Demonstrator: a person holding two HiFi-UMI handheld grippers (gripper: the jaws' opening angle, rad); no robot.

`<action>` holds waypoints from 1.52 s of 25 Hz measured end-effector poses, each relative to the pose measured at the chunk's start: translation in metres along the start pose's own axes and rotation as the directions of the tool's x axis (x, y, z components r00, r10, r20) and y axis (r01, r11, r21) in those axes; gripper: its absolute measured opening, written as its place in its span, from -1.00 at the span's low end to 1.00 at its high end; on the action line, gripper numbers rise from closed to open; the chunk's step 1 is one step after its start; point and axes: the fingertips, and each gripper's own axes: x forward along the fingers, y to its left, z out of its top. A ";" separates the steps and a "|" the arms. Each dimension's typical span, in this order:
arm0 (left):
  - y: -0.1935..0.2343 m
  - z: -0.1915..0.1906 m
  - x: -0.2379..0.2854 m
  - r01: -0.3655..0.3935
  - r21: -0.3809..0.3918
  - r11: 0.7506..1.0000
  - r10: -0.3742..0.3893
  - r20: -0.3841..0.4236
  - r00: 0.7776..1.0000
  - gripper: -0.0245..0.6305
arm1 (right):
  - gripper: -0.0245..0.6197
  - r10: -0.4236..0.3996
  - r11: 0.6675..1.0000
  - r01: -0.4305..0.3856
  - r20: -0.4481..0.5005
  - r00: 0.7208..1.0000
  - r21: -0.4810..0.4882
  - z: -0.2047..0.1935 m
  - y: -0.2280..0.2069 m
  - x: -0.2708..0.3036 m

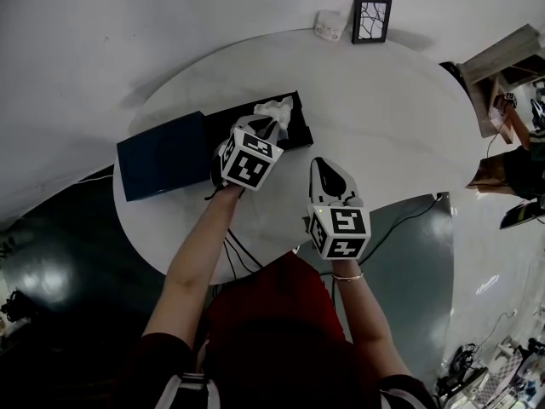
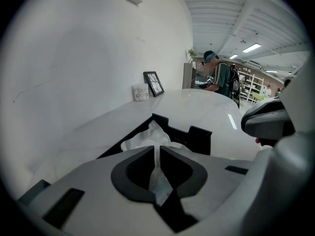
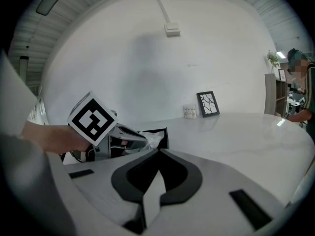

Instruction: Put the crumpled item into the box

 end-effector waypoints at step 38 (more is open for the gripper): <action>-0.048 0.009 -0.154 -0.055 -0.213 0.975 0.114 0.273 0.955 -0.79 | -0.88 0.037 0.999 -0.031 0.176 0.984 -0.032 0.032 0.029 -0.098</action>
